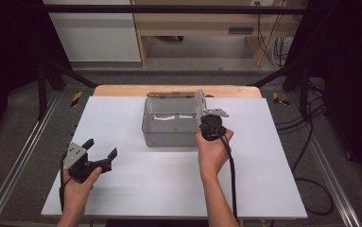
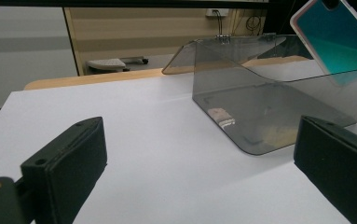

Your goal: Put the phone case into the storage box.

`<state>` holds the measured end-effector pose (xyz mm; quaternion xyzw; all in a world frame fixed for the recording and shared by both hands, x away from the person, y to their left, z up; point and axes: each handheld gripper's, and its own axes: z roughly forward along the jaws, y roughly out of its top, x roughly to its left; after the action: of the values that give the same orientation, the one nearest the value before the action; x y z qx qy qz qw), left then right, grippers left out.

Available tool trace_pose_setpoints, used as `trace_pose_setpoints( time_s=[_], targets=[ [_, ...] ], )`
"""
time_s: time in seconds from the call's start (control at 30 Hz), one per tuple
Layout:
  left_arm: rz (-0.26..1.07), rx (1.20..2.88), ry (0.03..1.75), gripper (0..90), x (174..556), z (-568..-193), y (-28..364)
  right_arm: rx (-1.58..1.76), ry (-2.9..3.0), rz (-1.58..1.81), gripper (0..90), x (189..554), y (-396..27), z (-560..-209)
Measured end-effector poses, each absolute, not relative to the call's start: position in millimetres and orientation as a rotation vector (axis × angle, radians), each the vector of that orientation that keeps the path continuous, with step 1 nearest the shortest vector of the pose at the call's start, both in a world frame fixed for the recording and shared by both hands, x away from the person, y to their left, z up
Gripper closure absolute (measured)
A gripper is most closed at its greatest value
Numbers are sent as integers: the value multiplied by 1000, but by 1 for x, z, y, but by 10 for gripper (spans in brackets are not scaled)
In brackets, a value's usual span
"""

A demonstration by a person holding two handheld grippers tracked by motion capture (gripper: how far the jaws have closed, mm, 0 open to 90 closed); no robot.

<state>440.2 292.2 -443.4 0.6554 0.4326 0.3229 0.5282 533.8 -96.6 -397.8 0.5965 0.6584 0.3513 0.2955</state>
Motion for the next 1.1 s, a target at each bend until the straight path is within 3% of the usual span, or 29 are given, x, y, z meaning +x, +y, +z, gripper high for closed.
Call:
trace_pose_setpoints(
  time_s=[1.1],
  targets=[
    [767, 1569, 1027, 27, 440, -443, 290, 1602, 1765, 929, 810, 537, -93, -402]
  ],
)
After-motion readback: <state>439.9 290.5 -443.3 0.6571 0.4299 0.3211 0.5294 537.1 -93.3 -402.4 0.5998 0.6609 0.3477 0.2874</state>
